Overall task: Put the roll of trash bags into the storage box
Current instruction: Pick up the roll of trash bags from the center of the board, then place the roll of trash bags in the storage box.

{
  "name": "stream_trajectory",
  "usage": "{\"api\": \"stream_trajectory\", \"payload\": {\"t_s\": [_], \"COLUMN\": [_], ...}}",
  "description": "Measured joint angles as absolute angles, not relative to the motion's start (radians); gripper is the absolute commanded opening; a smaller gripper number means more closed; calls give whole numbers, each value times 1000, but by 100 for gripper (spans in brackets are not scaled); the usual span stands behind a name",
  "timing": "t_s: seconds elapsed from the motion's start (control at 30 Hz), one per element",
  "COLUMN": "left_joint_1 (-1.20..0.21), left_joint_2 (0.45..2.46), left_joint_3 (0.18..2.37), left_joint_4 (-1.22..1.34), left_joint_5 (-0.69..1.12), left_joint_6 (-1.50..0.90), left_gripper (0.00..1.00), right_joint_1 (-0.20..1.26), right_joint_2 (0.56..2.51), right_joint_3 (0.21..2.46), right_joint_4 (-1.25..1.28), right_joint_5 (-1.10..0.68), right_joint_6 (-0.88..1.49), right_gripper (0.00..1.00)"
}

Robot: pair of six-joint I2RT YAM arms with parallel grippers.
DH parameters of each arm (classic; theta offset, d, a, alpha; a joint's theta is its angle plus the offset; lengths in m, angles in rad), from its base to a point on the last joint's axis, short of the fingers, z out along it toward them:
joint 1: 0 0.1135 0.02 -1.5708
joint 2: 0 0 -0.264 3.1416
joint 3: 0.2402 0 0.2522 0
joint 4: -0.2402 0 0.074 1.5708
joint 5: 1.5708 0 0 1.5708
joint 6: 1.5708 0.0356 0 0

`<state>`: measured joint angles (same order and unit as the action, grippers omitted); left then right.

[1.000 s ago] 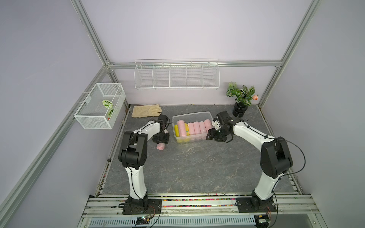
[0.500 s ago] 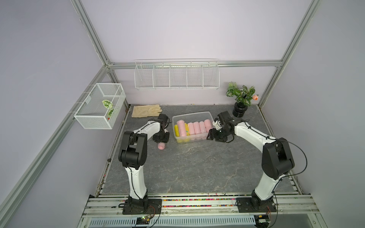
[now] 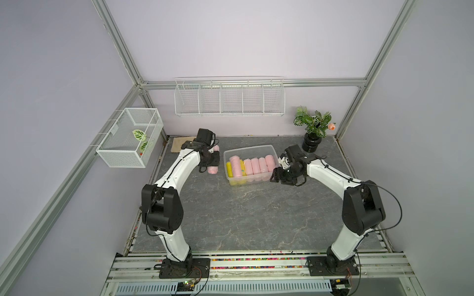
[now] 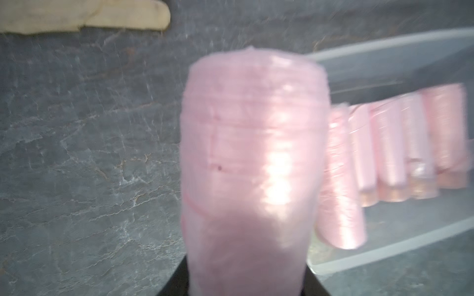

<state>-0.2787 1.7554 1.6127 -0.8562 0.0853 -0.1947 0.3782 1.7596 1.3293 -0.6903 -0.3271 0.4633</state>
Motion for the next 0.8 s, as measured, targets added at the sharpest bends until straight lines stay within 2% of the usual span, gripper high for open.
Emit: {"api": "stream_trajectory", "payload": {"t_s": [0.3, 0.8], "left_joint_1": [-284, -445], "left_joint_2": [1743, 2059], "left_joint_3": [1651, 1906], "left_joint_4": [-750, -766], "left_joint_5": [268, 285], "left_joint_6": [-336, -441], "left_gripper": [42, 44], "right_joint_1": [369, 349], "right_joint_2": [1732, 1698], "right_joint_3": [1298, 1262], "right_joint_4": [-685, -679], "right_joint_5": [-331, -334], "right_joint_6": [463, 463], "right_gripper": [70, 70]}}
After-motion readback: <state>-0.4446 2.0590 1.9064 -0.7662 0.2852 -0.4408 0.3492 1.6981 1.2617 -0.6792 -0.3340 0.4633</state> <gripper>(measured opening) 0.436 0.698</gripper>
